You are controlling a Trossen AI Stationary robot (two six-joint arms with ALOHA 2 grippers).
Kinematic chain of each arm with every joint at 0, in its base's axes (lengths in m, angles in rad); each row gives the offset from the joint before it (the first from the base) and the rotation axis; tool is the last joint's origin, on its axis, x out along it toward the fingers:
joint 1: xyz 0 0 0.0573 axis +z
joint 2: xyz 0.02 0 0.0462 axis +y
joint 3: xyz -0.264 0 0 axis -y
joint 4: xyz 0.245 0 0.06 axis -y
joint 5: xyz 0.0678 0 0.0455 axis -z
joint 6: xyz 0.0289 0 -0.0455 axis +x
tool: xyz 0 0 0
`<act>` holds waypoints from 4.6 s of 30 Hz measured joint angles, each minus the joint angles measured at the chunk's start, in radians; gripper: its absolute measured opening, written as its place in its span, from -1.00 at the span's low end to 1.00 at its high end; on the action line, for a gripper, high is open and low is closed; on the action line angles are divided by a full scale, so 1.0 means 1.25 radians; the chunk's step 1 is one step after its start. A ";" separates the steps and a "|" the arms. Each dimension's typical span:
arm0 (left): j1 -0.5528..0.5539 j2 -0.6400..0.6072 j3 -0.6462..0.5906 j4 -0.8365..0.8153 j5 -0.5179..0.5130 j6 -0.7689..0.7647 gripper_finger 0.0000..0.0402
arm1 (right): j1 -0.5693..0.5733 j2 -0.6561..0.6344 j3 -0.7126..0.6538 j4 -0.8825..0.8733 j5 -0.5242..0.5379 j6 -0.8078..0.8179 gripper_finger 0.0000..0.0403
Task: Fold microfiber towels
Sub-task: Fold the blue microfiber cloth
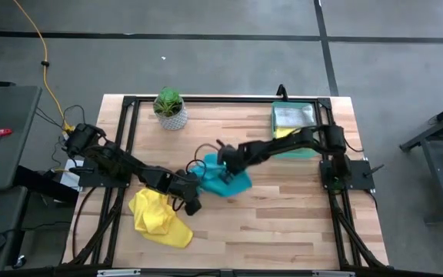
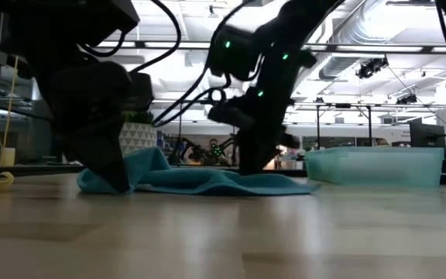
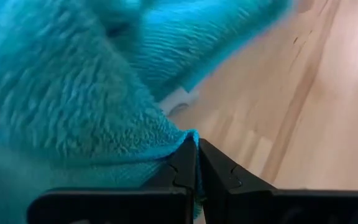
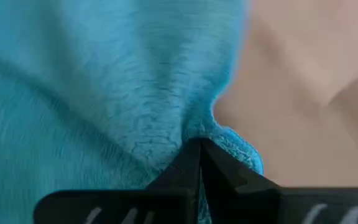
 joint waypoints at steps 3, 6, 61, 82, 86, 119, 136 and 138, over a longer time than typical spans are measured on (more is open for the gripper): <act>0.003 0.000 0.000 -0.013 0.000 0.028 -1.00 | 0.042 -0.021 -0.001 -0.058 -0.004 0.012 -0.99; 0.004 0.000 0.000 -0.017 0.000 0.060 -1.00 | 0.075 -0.050 -0.001 -0.136 0.023 0.008 -1.00; 0.025 -0.036 -0.006 0.033 0.037 0.096 -1.00 | -0.119 0.025 -0.049 0.264 -0.098 -0.446 -0.93; 0.499 -0.596 0.006 -0.117 0.015 0.368 -1.00 | -0.183 -0.406 -0.047 0.095 0.200 -0.577 -1.00; 0.592 -0.601 0.073 -0.195 0.060 0.460 -1.00 | -0.184 -0.453 -0.046 0.123 0.226 -0.605 -1.00; -0.079 -0.222 -0.078 -0.025 0.017 -0.060 -1.00 | 0.283 -0.410 -0.404 0.289 0.159 0.003 -1.00; -0.075 -0.295 -0.077 0.035 -0.013 -0.079 -1.00 | 0.337 -0.381 -0.404 0.289 0.186 0.165 -1.00; -0.046 -0.306 -0.076 0.033 -0.045 -0.045 -1.00 | 0.313 -0.382 -0.404 0.277 0.206 0.168 -1.00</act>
